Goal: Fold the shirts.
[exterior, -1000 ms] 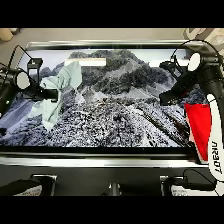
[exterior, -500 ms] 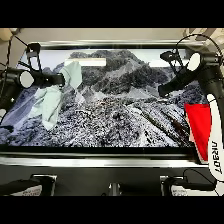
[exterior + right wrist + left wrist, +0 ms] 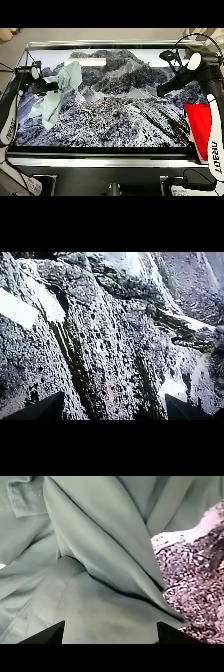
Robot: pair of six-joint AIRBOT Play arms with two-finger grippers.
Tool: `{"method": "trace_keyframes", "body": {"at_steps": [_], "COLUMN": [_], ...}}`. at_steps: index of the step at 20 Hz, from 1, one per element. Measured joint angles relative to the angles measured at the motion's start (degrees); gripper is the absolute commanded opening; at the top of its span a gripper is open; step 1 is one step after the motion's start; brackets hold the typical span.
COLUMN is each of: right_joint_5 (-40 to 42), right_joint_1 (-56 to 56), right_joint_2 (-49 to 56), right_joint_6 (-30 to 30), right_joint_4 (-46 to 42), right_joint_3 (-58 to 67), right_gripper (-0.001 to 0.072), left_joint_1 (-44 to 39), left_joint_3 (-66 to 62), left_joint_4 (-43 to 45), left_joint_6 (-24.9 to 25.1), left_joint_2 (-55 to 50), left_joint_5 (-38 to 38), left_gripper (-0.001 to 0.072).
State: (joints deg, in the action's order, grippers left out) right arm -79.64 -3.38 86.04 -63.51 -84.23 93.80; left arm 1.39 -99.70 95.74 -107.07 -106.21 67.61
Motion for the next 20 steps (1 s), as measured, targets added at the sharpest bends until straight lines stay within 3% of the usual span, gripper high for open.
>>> {"method": "trace_keyframes", "body": {"at_steps": [2,3,4,5,9,13,20], "right_joint_5": [-0.48,-0.59,-1.05,-1.07,-0.66,4.76,12.81], "right_joint_1": [0.0,0.0,0.0,0.0,0.0,-0.02,-0.02], "right_joint_2": [0.0,0.0,0.0,0.0,-1.7,-7.37,-23.91], "right_joint_6": [0.59,0.98,1.16,1.4,3.85,5.09,3.87], "right_joint_4": [1.03,1.51,1.81,2.12,2.12,-1.51,-4.15], "right_joint_3": [0.0,0.0,0.0,0.0,0.17,2.56,5.99], "right_gripper": [0.07,0.0699,0.0696,0.0691,0.0679,0.0678,0.0678], "left_joint_1": [0.46,0.61,0.72,0.79,0.22,-3.87,-24.83], "left_joint_3": [-0.98,-1.27,-1.44,-1.62,-2.54,-3.72,-2.8], "left_joint_4": [0.0,0.0,0.02,0.09,0.46,0.42,-1.84], "left_joint_6": [-0.07,-0.07,-0.11,-0.11,1.95,5.9,7.74], "left_joint_2": [-2.8,-3.72,-4.44,-4.74,-1.46,12.26,40.0], "left_joint_5": [0.31,0.39,0.44,0.52,0.24,-3.37,-8.94], "left_gripper": [0.072,0.0565,0.0231,0.0035,0.0024,0.0025,0.0025]}}
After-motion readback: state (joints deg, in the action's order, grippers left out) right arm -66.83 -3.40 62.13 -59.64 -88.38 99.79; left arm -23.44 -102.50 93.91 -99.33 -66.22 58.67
